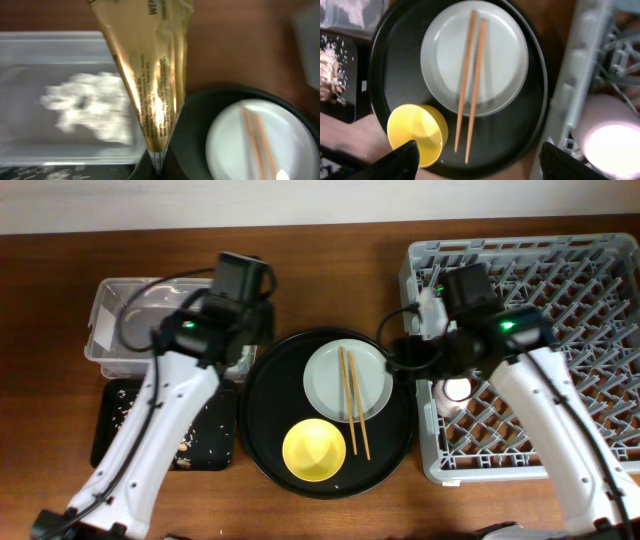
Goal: Sort waste into correct bins and load items into the dishwasher rack
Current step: 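Carry the wrapper into the clear plastic bin and release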
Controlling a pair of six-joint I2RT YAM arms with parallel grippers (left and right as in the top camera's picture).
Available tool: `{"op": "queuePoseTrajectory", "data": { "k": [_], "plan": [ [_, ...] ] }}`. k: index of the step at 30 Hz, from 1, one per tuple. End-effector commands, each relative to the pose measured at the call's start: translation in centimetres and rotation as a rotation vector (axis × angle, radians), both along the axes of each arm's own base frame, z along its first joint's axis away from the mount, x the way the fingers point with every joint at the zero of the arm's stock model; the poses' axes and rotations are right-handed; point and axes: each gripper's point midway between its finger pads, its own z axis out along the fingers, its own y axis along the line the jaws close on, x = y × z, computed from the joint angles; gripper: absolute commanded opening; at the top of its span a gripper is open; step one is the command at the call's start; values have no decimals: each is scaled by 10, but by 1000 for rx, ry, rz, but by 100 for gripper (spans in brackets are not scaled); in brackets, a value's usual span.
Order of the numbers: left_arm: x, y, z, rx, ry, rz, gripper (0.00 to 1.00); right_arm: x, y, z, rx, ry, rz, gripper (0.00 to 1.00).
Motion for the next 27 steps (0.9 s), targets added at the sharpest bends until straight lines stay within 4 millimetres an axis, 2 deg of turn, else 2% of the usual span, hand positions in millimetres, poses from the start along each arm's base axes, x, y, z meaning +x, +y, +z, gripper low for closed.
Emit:
{"op": "queuePoseTrajectory", "data": {
  "k": [1,5,8,11,13,14,16,17,20,24,27],
  "plan": [
    [11,54,-13,135,9,153,6,-1,16,-18,-49,-22,53,78],
    [27,88,-42,150,63,238,7,1,33,-37,-64,-23,100,78],
    [38,105,-58,145,82,280,7,4,34,-56,-123,2,108,77],
    [49,111,-68,77,81,283,7,10,37,-79,-157,39,114,76],
    [54,115,-70,49,70,289,7,13,38,-93,-167,66,116,72],
    [57,120,-70,47,59,300,11,14,39,-103,-174,86,117,68],
    [60,127,-68,44,48,314,59,14,39,-122,-191,128,120,66],
    [60,130,-68,43,45,321,65,14,39,-130,-199,150,121,64],
    [60,137,-67,42,41,337,72,13,39,-146,-212,183,124,63],
    [60,145,-67,42,40,356,91,14,41,-158,-212,202,127,63],
    [60,145,-67,41,39,356,94,15,44,-159,-207,199,129,57]
  ]
}}
